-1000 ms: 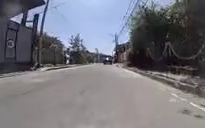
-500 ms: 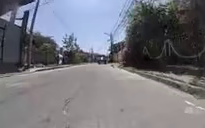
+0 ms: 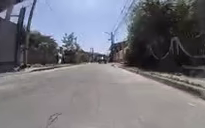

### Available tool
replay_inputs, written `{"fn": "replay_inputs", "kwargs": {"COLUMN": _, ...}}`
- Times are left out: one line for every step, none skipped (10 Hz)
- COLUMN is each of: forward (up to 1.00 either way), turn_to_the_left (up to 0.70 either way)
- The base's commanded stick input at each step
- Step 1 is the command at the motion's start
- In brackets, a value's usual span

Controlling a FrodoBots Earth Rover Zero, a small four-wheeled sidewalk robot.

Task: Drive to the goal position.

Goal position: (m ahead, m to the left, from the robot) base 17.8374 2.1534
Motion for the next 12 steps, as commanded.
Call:
{"fn": "replay_inputs", "kwargs": {"forward": 1.0, "turn_to_the_left": 0.01}}
{"fn": "replay_inputs", "kwargs": {"forward": 1.0, "turn_to_the_left": 0.01}}
{"fn": "replay_inputs", "kwargs": {"forward": 1.0, "turn_to_the_left": 0.01}}
{"fn": "replay_inputs", "kwargs": {"forward": 1.0, "turn_to_the_left": 0.01}}
{"fn": "replay_inputs", "kwargs": {"forward": 1.0, "turn_to_the_left": 0.01}}
{"fn": "replay_inputs", "kwargs": {"forward": 1.0, "turn_to_the_left": 0.01}}
{"fn": "replay_inputs", "kwargs": {"forward": 1.0, "turn_to_the_left": 0.01}}
{"fn": "replay_inputs", "kwargs": {"forward": 1.0, "turn_to_the_left": 0.01}}
{"fn": "replay_inputs", "kwargs": {"forward": 1.0, "turn_to_the_left": -0.25}}
{"fn": "replay_inputs", "kwargs": {"forward": 1.0, "turn_to_the_left": -0.39}}
{"fn": "replay_inputs", "kwargs": {"forward": 1.0, "turn_to_the_left": -0.39}}
{"fn": "replay_inputs", "kwargs": {"forward": 1.0, "turn_to_the_left": -0.36}}
